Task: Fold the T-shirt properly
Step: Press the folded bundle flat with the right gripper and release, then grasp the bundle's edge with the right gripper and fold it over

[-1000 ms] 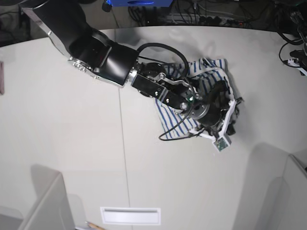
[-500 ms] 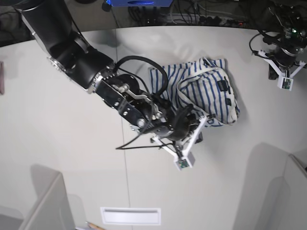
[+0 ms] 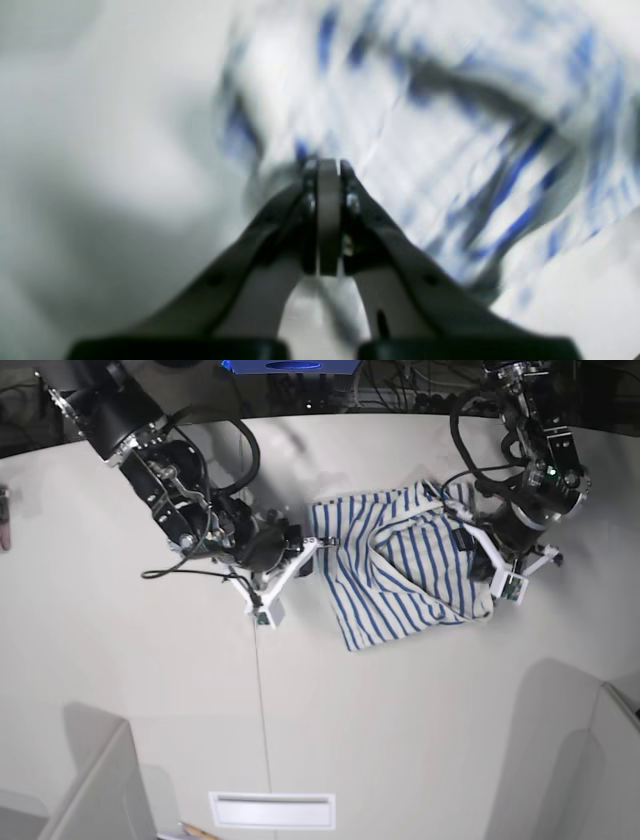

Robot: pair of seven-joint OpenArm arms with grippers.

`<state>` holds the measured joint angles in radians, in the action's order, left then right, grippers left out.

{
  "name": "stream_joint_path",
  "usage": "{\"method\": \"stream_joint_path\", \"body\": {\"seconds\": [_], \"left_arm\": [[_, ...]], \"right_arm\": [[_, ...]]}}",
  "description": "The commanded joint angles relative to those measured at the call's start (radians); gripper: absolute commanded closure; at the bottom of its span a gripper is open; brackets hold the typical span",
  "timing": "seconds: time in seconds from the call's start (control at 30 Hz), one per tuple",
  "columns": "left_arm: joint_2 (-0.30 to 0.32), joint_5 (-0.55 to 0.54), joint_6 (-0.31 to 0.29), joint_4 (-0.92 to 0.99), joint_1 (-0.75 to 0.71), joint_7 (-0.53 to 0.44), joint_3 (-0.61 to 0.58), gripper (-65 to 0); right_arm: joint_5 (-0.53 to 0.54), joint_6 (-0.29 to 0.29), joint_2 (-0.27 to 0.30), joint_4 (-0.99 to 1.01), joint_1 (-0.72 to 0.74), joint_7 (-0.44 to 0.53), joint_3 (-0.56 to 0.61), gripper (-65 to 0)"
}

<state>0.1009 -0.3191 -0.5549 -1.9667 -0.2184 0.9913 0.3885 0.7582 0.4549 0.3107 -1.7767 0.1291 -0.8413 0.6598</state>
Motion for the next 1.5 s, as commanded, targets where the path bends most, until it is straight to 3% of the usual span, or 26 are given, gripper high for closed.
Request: {"method": "stream_joint_path", "body": {"seconds": [0.0, 0.13, 0.23, 0.37, 0.57, 0.7, 0.83, 1.0, 1.2, 1.33, 1.47], "left_arm": [[0.007, 0.004, 0.014, 0.005, 0.034, -0.019, 0.002, 0.0], [0.013, 0.047, 0.083, 0.160, 0.161, -0.021, -0.001, 0.0], [0.018, 0.087, 0.085, 0.326, 0.256, -0.025, -0.001, 0.0], [0.044, 0.128, 0.085, 0.450, 0.334, -0.030, -0.001, 0.0], [0.066, 0.120, 0.083, 0.468, 0.388, -0.067, 0.013, 0.0], [0.078, 0.119, 0.080, 0.343, 0.343, -0.065, 0.020, 0.0], [0.076, 0.119, 0.080, 0.218, 0.279, -0.013, 0.112, 0.0], [0.121, 0.120, 0.080, 0.198, 0.175, -0.009, 0.307, 0.0], [0.178, 0.120, 0.077, 0.226, 0.030, -0.013, 0.484, 0.0], [0.205, 0.120, -0.003, 0.247, -0.032, -0.015, 0.544, 0.0], [0.205, 0.120, -0.023, 0.252, -0.048, -0.015, 0.571, 0.0]], "right_arm": [[0.002, -0.002, 0.006, -0.019, 0.004, 0.014, -0.008, 0.0], [0.002, -0.003, 0.009, -0.058, -0.061, 0.007, -0.007, 0.0], [0.001, -0.005, 0.003, -0.114, -0.090, 0.007, 0.021, 0.0], [0.001, -0.002, -0.032, -0.091, -0.046, 0.015, 0.147, 0.0], [0.001, -0.002, -0.114, -0.036, 0.002, 0.014, 0.240, 0.0], [0.001, -0.002, -0.118, -0.027, 0.005, 0.015, 0.239, 0.0], [-0.001, -0.002, -0.126, -0.016, 0.017, 0.015, 0.246, 0.0], [-0.058, -0.003, -0.189, 0.070, 0.048, 0.012, 0.268, 0.0], [-0.133, -0.005, -0.264, 0.173, 0.096, 0.007, 0.415, 0.0], [-0.133, -0.006, -0.292, 0.186, 0.120, 0.007, 0.463, 0.0], [-0.133, -0.008, -0.354, 0.248, 0.177, 0.014, 0.561, 0.0]]}}
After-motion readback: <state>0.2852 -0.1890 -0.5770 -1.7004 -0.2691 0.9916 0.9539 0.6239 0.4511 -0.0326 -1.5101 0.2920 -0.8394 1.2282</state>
